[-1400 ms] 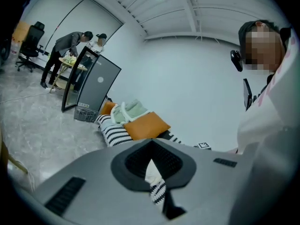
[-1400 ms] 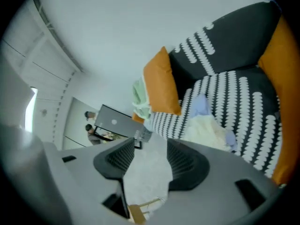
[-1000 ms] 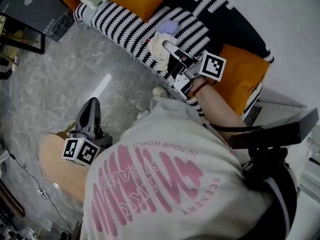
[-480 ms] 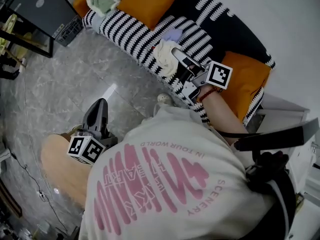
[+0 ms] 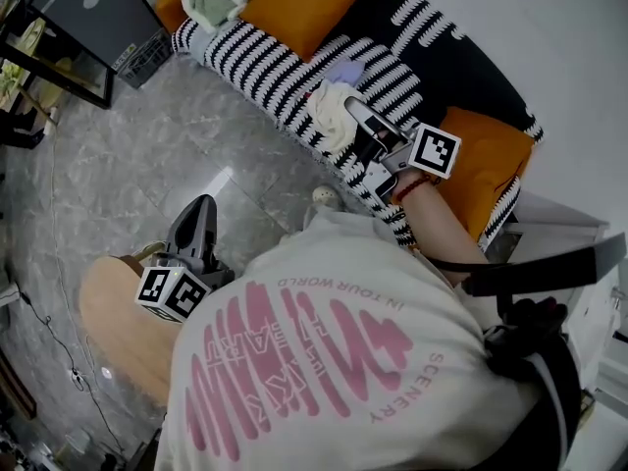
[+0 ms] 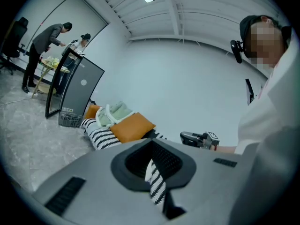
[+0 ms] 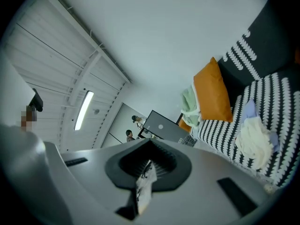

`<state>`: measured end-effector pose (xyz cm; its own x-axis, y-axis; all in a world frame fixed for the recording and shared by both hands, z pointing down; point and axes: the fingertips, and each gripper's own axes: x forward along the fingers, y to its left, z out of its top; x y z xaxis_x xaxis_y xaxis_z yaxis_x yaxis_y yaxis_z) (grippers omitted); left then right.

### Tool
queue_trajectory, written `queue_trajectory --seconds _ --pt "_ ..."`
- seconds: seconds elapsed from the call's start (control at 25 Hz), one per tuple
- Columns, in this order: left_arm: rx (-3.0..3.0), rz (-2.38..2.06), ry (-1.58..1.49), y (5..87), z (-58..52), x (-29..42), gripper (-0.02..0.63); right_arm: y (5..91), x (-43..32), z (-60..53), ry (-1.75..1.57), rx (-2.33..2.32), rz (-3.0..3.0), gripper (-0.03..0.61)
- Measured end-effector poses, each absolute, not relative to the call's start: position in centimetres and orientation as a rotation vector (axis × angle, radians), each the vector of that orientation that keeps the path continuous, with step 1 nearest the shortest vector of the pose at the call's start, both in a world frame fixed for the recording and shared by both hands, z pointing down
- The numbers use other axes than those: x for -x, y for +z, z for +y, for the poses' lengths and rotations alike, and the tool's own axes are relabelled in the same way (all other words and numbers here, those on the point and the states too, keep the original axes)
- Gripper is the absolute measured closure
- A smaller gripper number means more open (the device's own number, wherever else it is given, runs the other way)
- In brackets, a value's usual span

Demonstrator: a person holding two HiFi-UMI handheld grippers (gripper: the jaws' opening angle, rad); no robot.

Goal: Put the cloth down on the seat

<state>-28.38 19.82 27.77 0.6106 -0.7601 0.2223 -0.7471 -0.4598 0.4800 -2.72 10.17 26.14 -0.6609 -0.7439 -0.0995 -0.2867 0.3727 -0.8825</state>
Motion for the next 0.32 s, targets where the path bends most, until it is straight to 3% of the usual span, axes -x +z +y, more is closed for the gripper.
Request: queue_trajectory --seconds 0.32 --pt "-2.298 -1.202 -0.035 27.39 20.69 28.86 0.606 26.04 3.19 10.82 -1.240 0.873 2.160 0.566"
